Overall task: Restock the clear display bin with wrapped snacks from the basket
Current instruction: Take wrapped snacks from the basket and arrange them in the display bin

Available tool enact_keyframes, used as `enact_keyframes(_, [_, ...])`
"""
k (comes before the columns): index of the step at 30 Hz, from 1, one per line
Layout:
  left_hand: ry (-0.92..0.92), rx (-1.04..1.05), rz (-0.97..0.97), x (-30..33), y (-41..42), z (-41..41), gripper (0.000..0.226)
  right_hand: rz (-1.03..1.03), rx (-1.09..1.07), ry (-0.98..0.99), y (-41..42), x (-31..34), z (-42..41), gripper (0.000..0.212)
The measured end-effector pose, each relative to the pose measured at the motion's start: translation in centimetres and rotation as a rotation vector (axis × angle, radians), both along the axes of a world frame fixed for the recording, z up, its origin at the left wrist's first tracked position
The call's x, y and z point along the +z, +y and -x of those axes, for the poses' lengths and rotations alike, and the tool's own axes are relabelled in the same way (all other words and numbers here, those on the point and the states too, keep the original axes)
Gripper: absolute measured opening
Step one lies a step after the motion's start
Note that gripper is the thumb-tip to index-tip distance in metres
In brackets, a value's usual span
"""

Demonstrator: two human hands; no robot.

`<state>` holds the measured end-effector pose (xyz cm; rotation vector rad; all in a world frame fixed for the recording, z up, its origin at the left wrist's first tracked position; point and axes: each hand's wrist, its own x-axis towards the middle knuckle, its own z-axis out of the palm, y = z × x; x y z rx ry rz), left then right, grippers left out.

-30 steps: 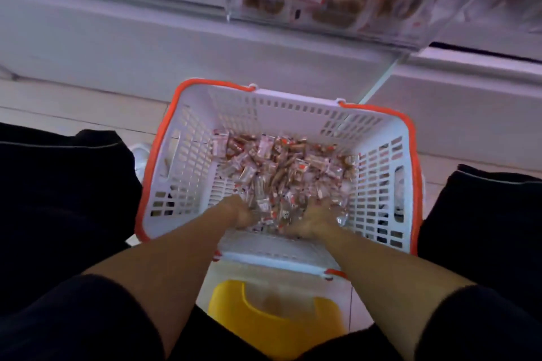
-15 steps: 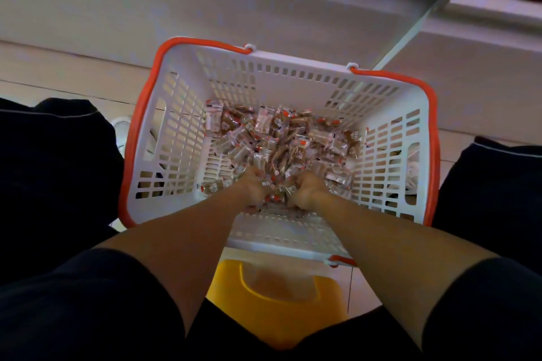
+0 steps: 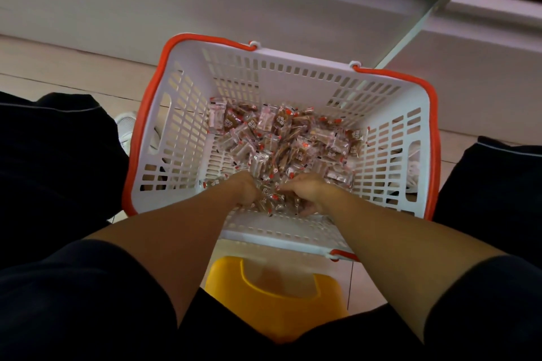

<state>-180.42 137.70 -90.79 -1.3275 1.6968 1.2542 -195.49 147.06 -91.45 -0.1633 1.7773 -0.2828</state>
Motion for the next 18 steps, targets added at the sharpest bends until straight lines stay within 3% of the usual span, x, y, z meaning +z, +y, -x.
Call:
enact_keyframes(4, [0.014, 0.098, -0.124, 1.0, -0.4, 0.3, 0.015, 0.040, -0.005, 0.081, 0.5, 0.0, 0.3, 0.016])
enact_keyframes(6, [-0.017, 0.053, -0.247, 1.9, -0.9, 0.6, 0.011, 0.071, 0.036, 0.127, 0.3, 0.4, 0.5, 0.021])
enact_keyframes(9, [-0.048, 0.024, -0.415, 3.2, -1.5, 1.3, 0.011, 0.066, 0.053, 0.054, -0.2, 1.3, 0.9, 0.026])
enact_keyframes(13, [-0.053, 0.189, -0.614, 4.2, -1.8, 1.2, 0.012, 0.042, 0.026, -0.073, -0.8, 2.7, 2.1, 0.019])
enact_keyframes(18, [0.124, 0.586, -0.543, 3.6, -3.0, 0.6, 0.009, 0.092, -0.274, -0.240, -0.8, 3.5, 3.8, 0.033])
